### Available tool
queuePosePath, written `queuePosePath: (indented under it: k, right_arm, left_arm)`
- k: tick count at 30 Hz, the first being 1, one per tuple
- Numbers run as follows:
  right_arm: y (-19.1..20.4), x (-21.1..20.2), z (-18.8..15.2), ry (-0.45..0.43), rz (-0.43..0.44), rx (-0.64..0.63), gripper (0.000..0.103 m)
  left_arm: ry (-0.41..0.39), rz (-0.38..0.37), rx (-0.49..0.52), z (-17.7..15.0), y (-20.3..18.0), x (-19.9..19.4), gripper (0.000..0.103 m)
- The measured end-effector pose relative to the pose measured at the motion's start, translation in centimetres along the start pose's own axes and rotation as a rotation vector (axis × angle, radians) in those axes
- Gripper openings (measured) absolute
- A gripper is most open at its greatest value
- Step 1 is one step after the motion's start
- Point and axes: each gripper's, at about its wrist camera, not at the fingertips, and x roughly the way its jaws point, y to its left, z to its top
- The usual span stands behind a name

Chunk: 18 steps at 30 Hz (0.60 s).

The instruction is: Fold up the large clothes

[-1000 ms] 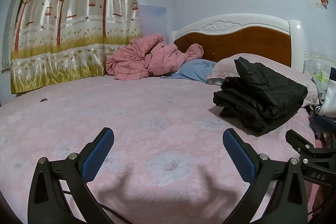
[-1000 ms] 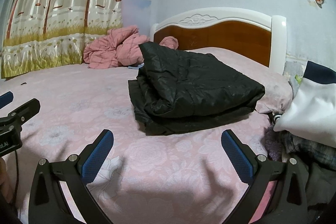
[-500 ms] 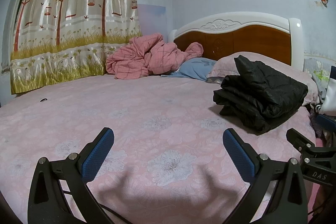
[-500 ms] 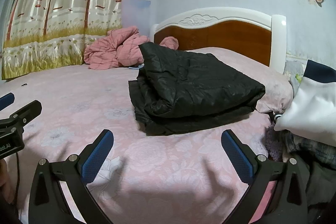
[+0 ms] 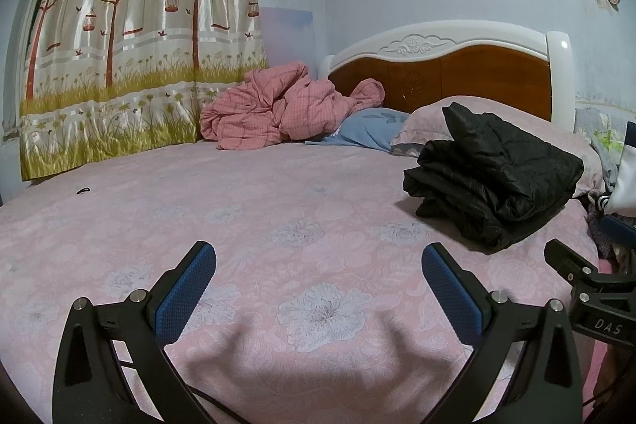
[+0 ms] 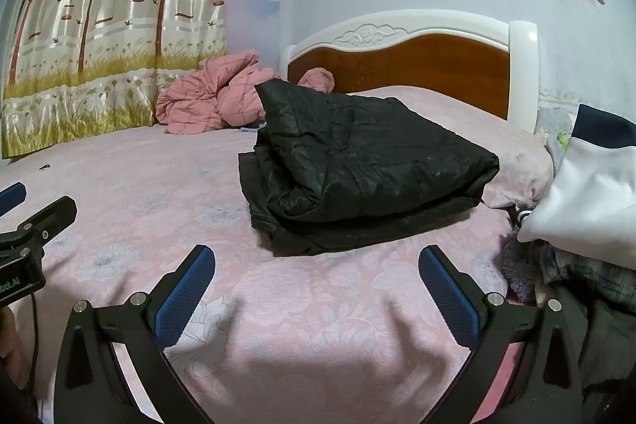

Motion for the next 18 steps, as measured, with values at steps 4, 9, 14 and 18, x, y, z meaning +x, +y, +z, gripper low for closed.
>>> queuePosePath:
  k: [4,9,14,18]
  right_arm:
    - [-0.09,0.04,0.06,-0.001,-0.001,0.000,0.103]
    - [-0.12,0.09,0.12,0.001,-0.001,-0.004,0.103]
    - [-0.02,-0.14,0.14,-0.003,-0.008,-0.013,0.103]
    - [-0.08,-0.04,0.15,0.000,-0.004,-0.007,0.103]
  left_arm:
    - [0.000,0.000,-0.001,-0.01,0.00,-0.02,0.103]
    - [0.007,-0.002,-0.001,-0.01,0.03,0.09,0.103]
    - [0.001,0.001,-0.006,-0.13,0.28,-0.08,0.103]
    - [0.003,0.001,0.008,-0.22,0.22,-0.14,0.103]
